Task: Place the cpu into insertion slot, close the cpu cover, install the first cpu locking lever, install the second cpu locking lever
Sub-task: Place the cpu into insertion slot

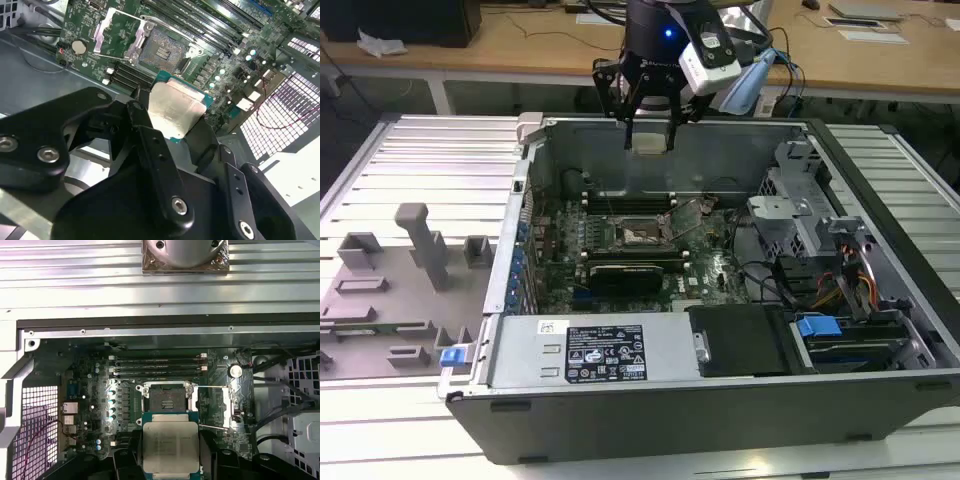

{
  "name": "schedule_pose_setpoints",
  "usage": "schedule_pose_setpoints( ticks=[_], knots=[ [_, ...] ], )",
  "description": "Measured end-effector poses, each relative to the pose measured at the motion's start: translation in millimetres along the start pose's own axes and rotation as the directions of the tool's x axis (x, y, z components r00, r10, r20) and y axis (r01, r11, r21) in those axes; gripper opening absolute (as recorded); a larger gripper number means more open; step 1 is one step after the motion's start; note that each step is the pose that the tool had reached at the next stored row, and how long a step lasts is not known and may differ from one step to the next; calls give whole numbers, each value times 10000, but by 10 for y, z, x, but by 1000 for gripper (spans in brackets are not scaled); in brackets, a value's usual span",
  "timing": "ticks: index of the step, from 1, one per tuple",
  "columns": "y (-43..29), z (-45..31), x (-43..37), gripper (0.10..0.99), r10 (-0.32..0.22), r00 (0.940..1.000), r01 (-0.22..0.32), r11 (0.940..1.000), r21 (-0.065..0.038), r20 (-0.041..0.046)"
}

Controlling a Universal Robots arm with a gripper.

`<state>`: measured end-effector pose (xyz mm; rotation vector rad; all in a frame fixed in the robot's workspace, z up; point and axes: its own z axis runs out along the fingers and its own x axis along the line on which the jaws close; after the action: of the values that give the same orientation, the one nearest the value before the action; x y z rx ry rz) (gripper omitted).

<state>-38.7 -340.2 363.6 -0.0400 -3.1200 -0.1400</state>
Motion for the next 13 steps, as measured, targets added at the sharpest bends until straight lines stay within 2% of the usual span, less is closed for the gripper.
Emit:
schedule_pose_setpoints(
  ticks=[6, 9, 13],
  knots=[
    [-1, 12, 0, 541, 0, 10000, 0, 10000, 3, 0],
    [-8, 98, -2, 541, 0, 10000, 0, 10000, 82, 3],
    [-14, 163, -3, 541, 2, 10000, -2, 9999, 130, 4]
  ],
)
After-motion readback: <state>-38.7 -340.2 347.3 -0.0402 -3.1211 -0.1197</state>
